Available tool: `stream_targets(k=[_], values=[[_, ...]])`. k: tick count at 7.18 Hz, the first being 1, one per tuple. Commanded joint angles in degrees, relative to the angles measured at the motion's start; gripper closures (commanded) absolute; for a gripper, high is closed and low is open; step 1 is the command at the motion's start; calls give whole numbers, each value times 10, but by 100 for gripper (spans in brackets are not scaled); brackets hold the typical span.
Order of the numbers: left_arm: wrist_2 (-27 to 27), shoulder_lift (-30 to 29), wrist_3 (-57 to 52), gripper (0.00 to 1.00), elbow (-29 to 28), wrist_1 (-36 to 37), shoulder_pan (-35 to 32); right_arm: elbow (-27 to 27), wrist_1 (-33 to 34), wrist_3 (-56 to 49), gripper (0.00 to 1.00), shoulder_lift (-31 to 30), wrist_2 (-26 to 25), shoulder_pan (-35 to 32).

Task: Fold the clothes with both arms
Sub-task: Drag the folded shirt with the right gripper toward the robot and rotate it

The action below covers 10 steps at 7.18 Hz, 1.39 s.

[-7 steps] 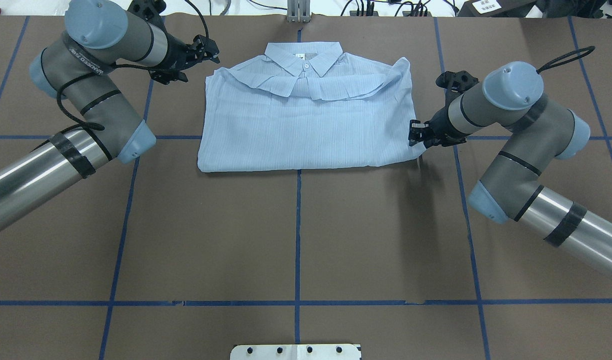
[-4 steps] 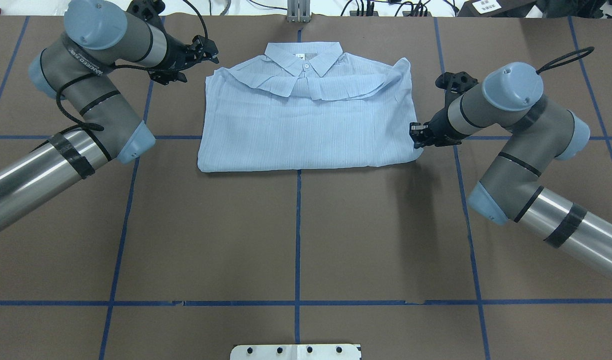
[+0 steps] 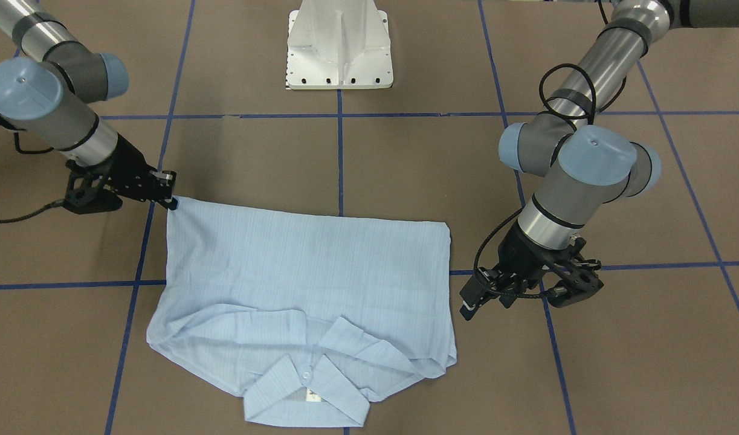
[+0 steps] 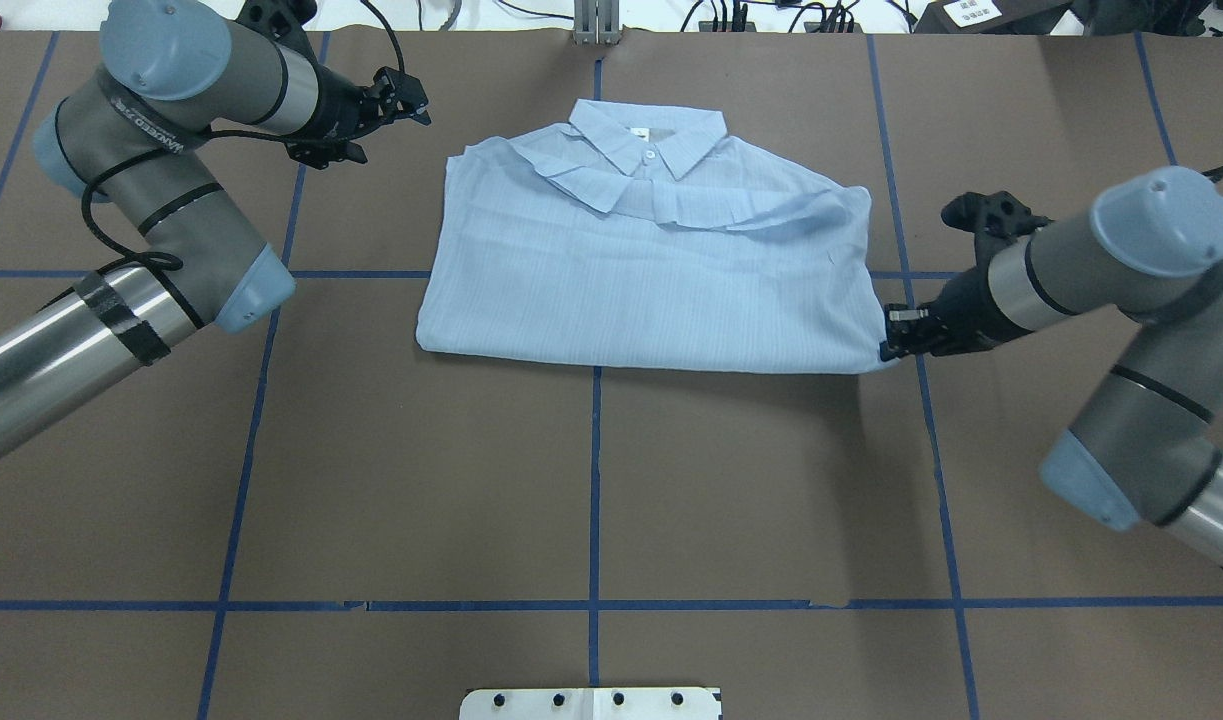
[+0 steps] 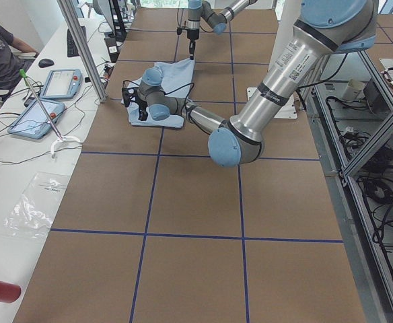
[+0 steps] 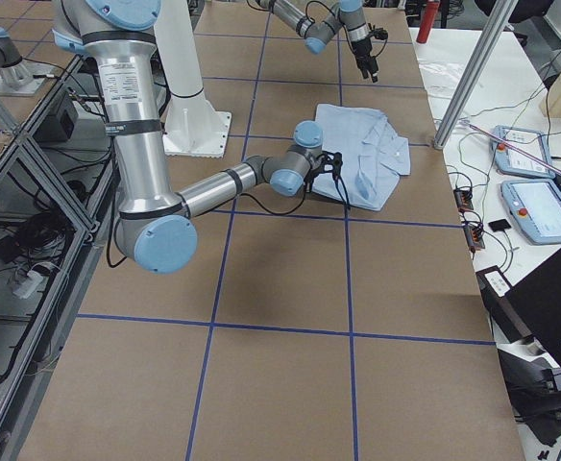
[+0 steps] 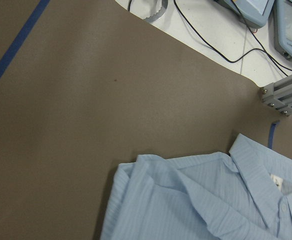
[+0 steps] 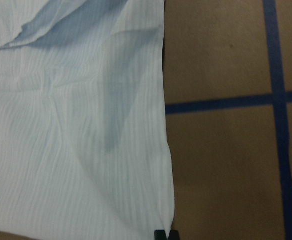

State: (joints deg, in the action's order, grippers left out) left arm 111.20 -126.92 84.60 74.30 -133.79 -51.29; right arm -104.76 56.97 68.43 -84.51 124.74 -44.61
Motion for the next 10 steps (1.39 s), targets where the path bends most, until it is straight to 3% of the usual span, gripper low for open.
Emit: stream_targets(k=[1,2,4,6,7,10], values=[[-1,27,2,1,35,0,0,-123,-2,0,100,-119,5,61],[-1,47,2,1,57,1,0,-178,-2,3,100,-163,4,119],[-2,65,17,1,76,0,0,-249,-3,45,100,-197,2,273],[-2,91,24,1,120,0,2,-256,-3,49,100,-198,-30,388],[-3,91,25,1,120,0,5,-255,-3,49,1,-196,-33,399],[-1,91,33,1,148,0,42,-244,-3,47,0,-161,-58,303]])
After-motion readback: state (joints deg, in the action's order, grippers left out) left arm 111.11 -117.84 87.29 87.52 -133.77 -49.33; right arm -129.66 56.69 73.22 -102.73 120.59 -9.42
